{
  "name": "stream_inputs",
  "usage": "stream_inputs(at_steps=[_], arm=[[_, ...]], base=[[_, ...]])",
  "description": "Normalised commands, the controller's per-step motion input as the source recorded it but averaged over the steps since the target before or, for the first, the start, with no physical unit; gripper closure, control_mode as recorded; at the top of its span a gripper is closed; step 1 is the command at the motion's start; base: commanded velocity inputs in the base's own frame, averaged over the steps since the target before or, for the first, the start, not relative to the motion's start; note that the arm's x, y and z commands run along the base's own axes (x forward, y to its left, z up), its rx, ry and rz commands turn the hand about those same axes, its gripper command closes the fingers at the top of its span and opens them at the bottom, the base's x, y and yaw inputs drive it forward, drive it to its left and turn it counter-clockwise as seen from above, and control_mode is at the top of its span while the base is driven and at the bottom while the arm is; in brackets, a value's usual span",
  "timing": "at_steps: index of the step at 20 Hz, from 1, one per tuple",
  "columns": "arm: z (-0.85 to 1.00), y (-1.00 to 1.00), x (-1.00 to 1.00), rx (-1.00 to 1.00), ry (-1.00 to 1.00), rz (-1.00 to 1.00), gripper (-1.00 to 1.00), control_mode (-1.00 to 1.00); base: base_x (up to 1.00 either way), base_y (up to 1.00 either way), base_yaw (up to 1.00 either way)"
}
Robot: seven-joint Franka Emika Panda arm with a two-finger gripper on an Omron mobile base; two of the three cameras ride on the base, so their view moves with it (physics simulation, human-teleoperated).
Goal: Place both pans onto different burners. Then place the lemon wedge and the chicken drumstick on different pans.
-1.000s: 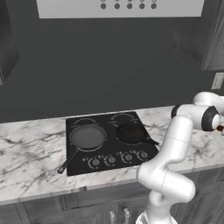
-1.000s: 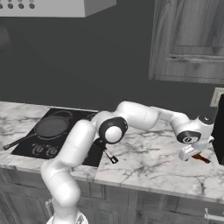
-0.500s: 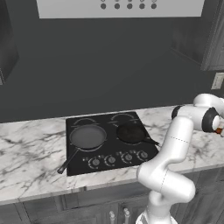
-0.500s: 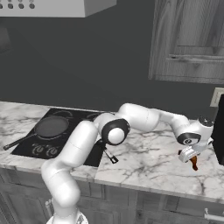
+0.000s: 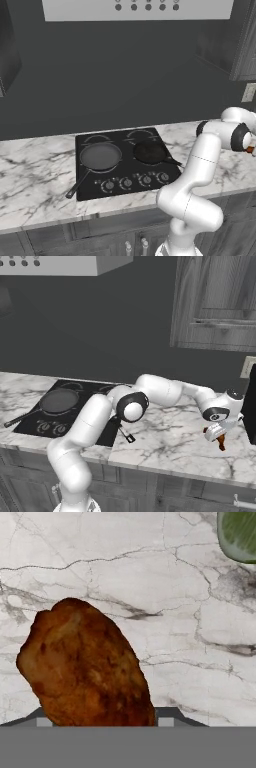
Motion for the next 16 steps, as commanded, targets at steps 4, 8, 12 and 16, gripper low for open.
stream_inputs(at_steps=[4, 8, 12, 16], arm=[[-0.01, 0.0, 0.0, 0.0, 0.0, 0.0, 1.0, -1.0], [0.16, 0.02, 0.0, 0.0, 0.0, 0.0, 1.0, -1.0], [0.22, 0.19, -0.01, -0.02, 0.0, 0.0, 1.0, -1.0], [0.1, 0.22, -0.11, -0.02, 0.0, 0.0, 1.0, -1.0]], base=[[0.0, 0.0, 0.0], [0.0, 0.0, 0.0], [0.0, 0.0, 0.0], [0.0, 0.0, 0.0]])
